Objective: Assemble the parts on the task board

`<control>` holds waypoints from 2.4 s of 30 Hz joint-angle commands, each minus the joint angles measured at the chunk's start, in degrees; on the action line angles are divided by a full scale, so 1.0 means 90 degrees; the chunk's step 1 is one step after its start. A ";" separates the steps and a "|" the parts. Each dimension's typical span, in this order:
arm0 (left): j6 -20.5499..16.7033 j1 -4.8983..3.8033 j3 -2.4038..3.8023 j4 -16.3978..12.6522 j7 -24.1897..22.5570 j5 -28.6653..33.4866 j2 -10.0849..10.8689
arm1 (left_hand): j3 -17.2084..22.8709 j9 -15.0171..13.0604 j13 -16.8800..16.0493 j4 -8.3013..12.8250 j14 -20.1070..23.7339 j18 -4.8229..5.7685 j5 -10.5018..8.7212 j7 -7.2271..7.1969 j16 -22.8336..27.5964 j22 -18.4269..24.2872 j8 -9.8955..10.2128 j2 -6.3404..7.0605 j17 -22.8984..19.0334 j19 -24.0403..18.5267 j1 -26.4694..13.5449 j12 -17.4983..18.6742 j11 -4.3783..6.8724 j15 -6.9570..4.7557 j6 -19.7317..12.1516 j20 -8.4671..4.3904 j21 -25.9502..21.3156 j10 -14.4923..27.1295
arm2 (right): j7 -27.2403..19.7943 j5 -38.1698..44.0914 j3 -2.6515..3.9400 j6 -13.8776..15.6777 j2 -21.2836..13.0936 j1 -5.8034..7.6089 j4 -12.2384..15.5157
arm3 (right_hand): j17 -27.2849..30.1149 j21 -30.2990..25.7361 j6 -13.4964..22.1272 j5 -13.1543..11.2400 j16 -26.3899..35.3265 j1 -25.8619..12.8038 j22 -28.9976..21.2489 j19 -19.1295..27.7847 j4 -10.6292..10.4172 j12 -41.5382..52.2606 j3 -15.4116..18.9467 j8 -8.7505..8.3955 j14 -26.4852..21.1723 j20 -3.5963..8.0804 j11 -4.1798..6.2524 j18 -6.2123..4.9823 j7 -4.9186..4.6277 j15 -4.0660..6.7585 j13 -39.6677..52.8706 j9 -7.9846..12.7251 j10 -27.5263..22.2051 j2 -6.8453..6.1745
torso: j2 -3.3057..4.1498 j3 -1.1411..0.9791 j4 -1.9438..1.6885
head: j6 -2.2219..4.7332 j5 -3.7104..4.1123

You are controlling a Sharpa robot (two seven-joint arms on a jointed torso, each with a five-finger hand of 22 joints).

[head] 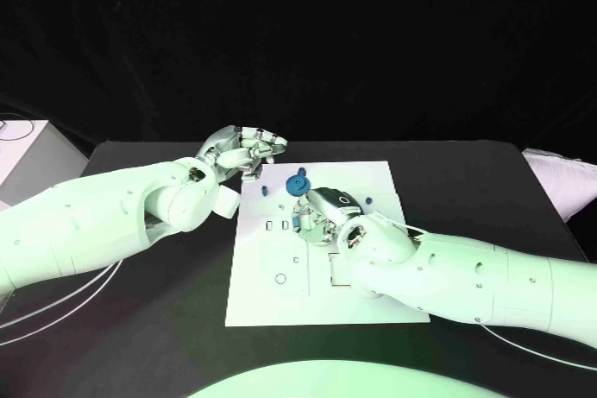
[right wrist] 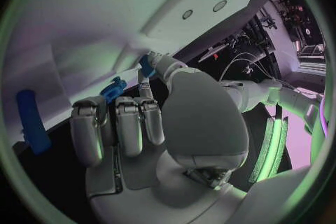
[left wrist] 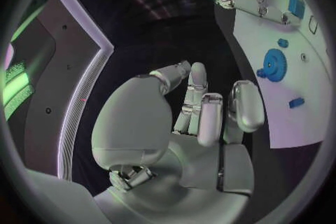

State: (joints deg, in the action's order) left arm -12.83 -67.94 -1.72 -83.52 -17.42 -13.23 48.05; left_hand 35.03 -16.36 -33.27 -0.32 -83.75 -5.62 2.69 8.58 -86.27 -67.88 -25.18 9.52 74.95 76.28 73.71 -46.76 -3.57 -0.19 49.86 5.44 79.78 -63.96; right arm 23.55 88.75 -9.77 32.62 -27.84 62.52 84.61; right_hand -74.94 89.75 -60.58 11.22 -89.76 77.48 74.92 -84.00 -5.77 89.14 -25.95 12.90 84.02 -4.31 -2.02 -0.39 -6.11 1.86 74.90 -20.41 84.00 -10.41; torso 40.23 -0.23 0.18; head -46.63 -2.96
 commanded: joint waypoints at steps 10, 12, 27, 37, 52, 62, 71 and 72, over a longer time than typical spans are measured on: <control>0.0308 -0.0001 0.0004 0.0005 0.0167 -0.0208 -0.0019 | 0.0010 -0.0012 -0.0036 -0.0040 -0.0384 0.0095 0.0021 0.0011 -0.0035 -0.0017 -0.0037 -0.0002 0.0875 0.0050 -0.0078 -0.0085 -0.0004 0.0000 -0.0057 0.0008 0.0044 0.0077 | 0.0055 0.0148 -0.0007 -0.0055 0.0068 -0.0068 -0.0040 | -0.1532 0.0028 -0.0001 0.0035 0.0022 -0.0066 0.1676 -0.0666 -0.0013 -0.0028 -0.0020 0.0193 0.0631 0.0060 0.0054 0.0043 0.0014 0.0052 0.1564 -0.0162 0.0557 -0.0011 | 0.0003 -0.0011 0.0005 | -0.0039 -0.0043; 0.0315 -0.0001 0.0004 0.0006 0.0176 -0.0213 -0.0020 | 0.0010 -0.0012 -0.0036 -0.0040 -0.0384 0.0095 0.0021 0.0011 -0.0035 -0.0017 -0.0037 -0.0002 0.0875 0.0050 -0.0078 -0.0085 -0.0004 0.0000 -0.0057 0.0008 0.0044 0.0077 | 0.0053 0.0145 -0.0007 -0.0049 0.0083 -0.0080 -0.0049 | -0.1532 0.0028 -0.0001 0.0035 0.0022 -0.0066 0.1676 -0.0666 -0.0013 -0.0028 -0.0020 0.0193 0.0631 0.0060 0.0054 0.0043 0.0014 0.0052 0.1564 -0.0162 0.0557 -0.0011 | 0.0002 -0.0011 0.0009 | -0.0043 -0.0049; 0.0361 -0.0001 0.0004 0.0017 0.0219 -0.0243 -0.0021 | -0.0015 -0.0013 -0.0081 -0.0065 -0.0387 0.0095 0.0020 0.0014 -0.0040 -0.0027 -0.0055 0.0015 0.0887 0.0046 -0.0122 -0.0156 -0.0008 0.0004 -0.0079 0.0012 0.0055 0.0089 | 0.0058 0.0116 -0.0006 -0.0130 0.0103 -0.0108 -0.0090 | -0.1527 0.0028 0.0016 0.0031 0.0024 -0.0104 0.1676 -0.0666 -0.0020 -0.0042 -0.0018 0.0201 0.0630 0.0060 0.0052 0.0043 0.0012 0.0051 0.1552 -0.0162 0.0545 -0.0036 | 0.0002 -0.0017 0.0015 | -0.0064 -0.0037; 0.0389 -0.0001 0.0004 0.0029 0.0224 -0.0263 -0.0030 | -0.0018 -0.0014 -0.0094 -0.0064 -0.0387 0.0096 0.0021 0.0012 -0.0040 -0.0035 -0.0062 0.0023 0.0889 0.0047 -0.0123 -0.0176 -0.0006 0.0004 -0.0089 0.0013 0.0061 0.0101 | 0.0060 0.0082 -0.0006 -0.0271 0.0148 -0.0109 -0.0147 | -0.1520 0.0028 0.0146 -0.0002 0.0027 -0.0317 0.1676 -0.0666 -0.0093 -0.0083 0.0089 0.0203 0.0628 0.0044 0.0018 0.0043 -0.0029 0.0026 0.1517 -0.0145 0.0511 -0.0230 | 0.0005 -0.0022 0.0019 | -0.0063 -0.0025; 0.0416 -0.0001 0.0004 0.0038 0.0255 -0.0301 -0.0031 | -0.0013 -0.0014 -0.0104 -0.0050 -0.0388 0.0097 0.0021 0.0011 -0.0042 -0.0041 -0.0067 0.0033 0.0894 0.0047 -0.0108 -0.0187 -0.0005 0.0003 -0.0101 0.0014 0.0065 0.0122 | 0.0094 0.0089 -0.0006 -0.0222 0.0162 -0.0108 -0.0162 | -0.1462 0.0028 0.0606 -0.0102 0.0049 -0.0335 0.1676 -0.0666 -0.0170 -0.0380 0.0260 -0.0005 0.0615 -0.0050 -0.0126 0.0043 -0.0200 -0.0091 0.1261 -0.0008 0.0252 -0.0338 | 0.0001 -0.0026 0.0012 | -0.0083 0.0028; 0.0422 -0.0001 0.0004 0.0043 0.0265 -0.0309 -0.0026 | -0.0013 -0.0014 -0.0104 -0.0050 -0.0388 0.0097 0.0021 0.0011 -0.0042 -0.0041 -0.0067 0.0033 0.0894 0.0047 -0.0108 -0.0187 -0.0005 0.0003 -0.0101 0.0014 0.0065 0.0122 | 0.0039 0.0124 -0.0006 -0.0089 0.0136 -0.0108 -0.0100 | -0.1436 -0.0002 0.0917 -0.0177 0.0059 -0.0270 0.1654 -0.0651 -0.0210 -0.0650 0.0426 -0.0207 0.0608 -0.0140 -0.0227 0.0035 -0.0309 -0.0183 0.1029 0.0114 0.0018 -0.0391 | 0.0007 -0.0026 0.0010 | -0.0088 0.0025; 0.0435 -0.0001 0.0004 0.0063 0.0278 -0.0326 -0.0022 | -0.0012 -0.0014 -0.0109 -0.0049 -0.0392 0.0096 0.0021 0.0014 -0.0047 -0.0041 -0.0070 0.0035 0.0905 0.0044 -0.0107 -0.0193 -0.0007 0.0004 -0.0109 0.0015 0.0067 0.0134 | -0.0045 0.0143 -0.0006 0.0185 0.0070 -0.0108 0.0012 | -0.1417 -0.0072 0.1147 -0.0259 0.0067 0.0052 0.1607 -0.0618 -0.0597 -0.0832 0.1466 -0.0398 0.0602 -0.0234 -0.0322 0.0016 -0.0403 -0.0272 0.0842 0.0320 -0.0162 -0.0252 | 0.0004 -0.0031 0.0015 | -0.0092 0.0013; 0.0435 -0.0001 0.0004 0.0066 0.0279 -0.0337 -0.0022 | -0.0012 -0.0014 -0.0109 -0.0049 -0.0392 0.0096 0.0021 0.0014 -0.0047 -0.0041 -0.0070 0.0035 0.0905 0.0044 -0.0107 -0.0193 -0.0007 0.0004 -0.0109 0.0015 0.0067 0.0134 | -0.0054 0.0164 -0.0006 0.0213 0.0060 -0.0108 0.0033 | -0.1418 -0.0073 0.1147 -0.0231 0.0067 0.0125 0.1606 -0.0618 -0.0665 -0.0841 0.1596 -0.0409 0.0603 -0.0239 -0.0325 0.0016 -0.0408 -0.0273 0.0828 0.0340 -0.0174 -0.0225 | 0.0004 -0.0032 0.0015 | -0.0092 0.0012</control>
State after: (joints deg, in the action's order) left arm -9.97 -67.93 -1.73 -82.89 -14.84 -15.89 47.92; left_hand 34.79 -16.41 -34.20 -0.56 -83.74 -5.63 2.69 8.78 -86.49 -68.20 -25.53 9.73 74.92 76.26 73.04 -48.31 -3.60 -0.18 49.23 5.44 80.00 -63.17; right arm 23.74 89.42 -9.82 33.08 -27.22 61.58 84.58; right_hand -74.91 89.41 -50.55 8.79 -89.54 77.93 74.93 -84.00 -11.31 81.75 -12.48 9.51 83.81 -5.97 -4.99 -0.39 -9.62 -0.21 74.91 -17.49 82.67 -12.42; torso 40.29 -0.47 0.29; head -47.48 -2.83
